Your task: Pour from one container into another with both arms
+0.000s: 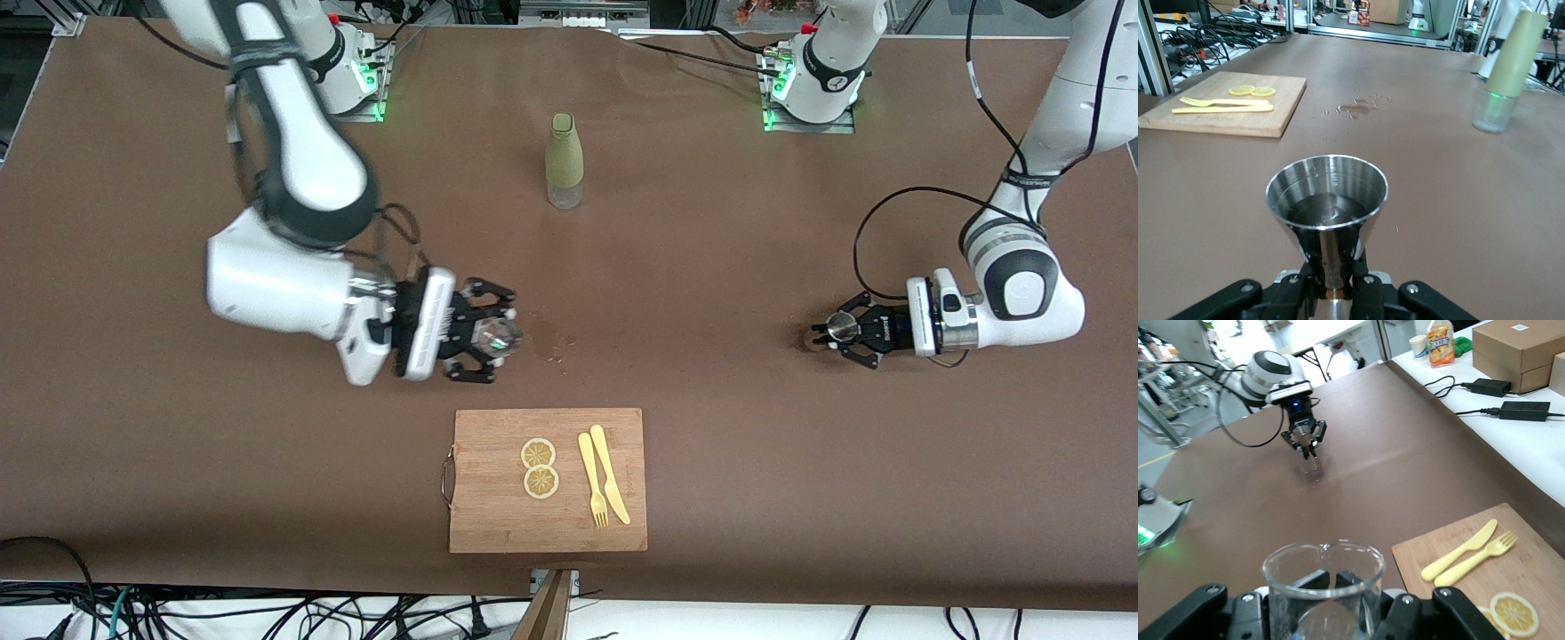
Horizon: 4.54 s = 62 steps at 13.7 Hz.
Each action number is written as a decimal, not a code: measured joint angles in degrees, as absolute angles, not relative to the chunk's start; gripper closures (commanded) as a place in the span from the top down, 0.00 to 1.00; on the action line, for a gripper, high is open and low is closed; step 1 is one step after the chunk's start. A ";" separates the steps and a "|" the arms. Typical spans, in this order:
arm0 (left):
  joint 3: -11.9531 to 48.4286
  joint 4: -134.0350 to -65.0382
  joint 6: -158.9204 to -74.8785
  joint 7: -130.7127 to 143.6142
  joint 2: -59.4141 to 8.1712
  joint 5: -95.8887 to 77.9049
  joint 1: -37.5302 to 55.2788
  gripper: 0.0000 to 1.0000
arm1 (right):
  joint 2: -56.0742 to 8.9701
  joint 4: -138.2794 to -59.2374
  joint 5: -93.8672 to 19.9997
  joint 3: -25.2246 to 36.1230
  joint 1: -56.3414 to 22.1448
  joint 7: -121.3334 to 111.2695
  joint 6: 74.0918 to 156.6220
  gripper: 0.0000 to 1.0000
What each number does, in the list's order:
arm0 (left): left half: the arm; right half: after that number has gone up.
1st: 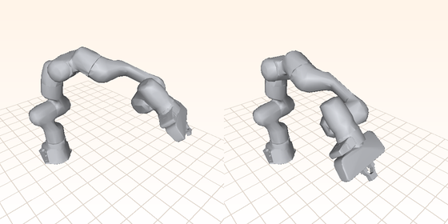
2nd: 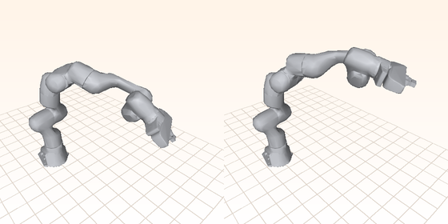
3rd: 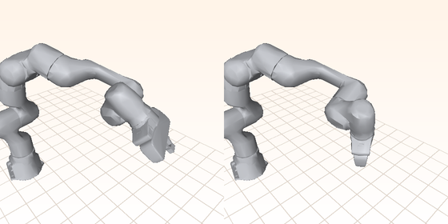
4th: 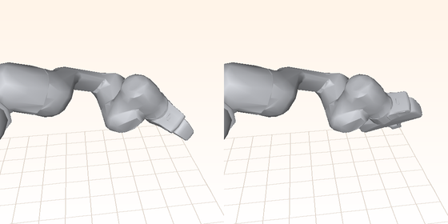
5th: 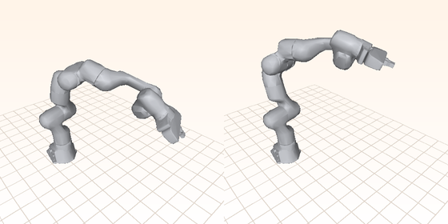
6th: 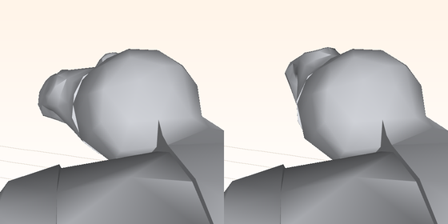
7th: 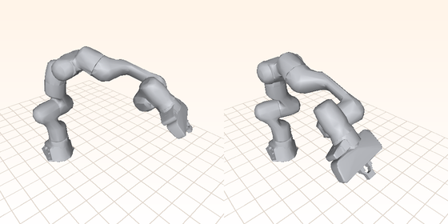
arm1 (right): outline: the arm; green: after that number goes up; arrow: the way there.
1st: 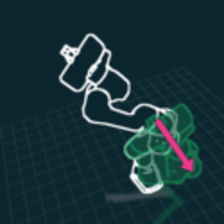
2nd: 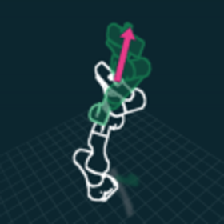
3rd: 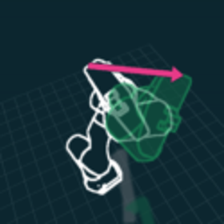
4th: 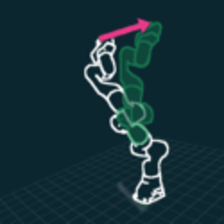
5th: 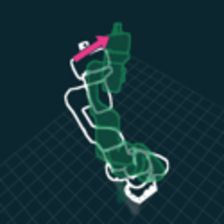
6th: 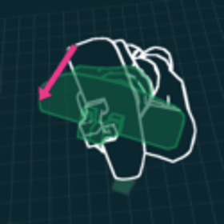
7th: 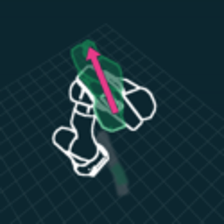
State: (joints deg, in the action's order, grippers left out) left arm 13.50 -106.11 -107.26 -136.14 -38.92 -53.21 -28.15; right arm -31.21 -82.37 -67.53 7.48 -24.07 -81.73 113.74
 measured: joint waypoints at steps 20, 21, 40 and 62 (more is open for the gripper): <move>9.40 -103.47 -102.23 -144.89 -45.63 -49.85 -30.88 1.00 | -36.15 -109.56 -69.95 13.08 0.69 -128.56 93.70 0.10; 9.32 -103.46 -102.23 -144.92 -45.87 -49.85 -30.88 1.00 | -37.24 -109.56 -71.49 13.01 0.64 -129.35 95.66 0.10; 2.51 -100.09 -103.65 -106.03 -19.61 -24.05 -26.94 1.00 | -44.27 -107.68 -70.37 9.47 0.37 -136.31 102.93 1.00; 8.04 -100.75 -95.86 -29.15 1.04 -2.72 -17.01 1.00 | -18.37 -114.32 -37.85 15.70 1.94 -95.69 107.06 1.00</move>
State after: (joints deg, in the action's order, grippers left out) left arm 8.04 -100.75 -95.86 -29.15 1.04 -2.72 -17.01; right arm -18.37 -114.32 -37.85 15.70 1.94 -95.69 107.06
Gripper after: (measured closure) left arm 0.000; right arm 0.000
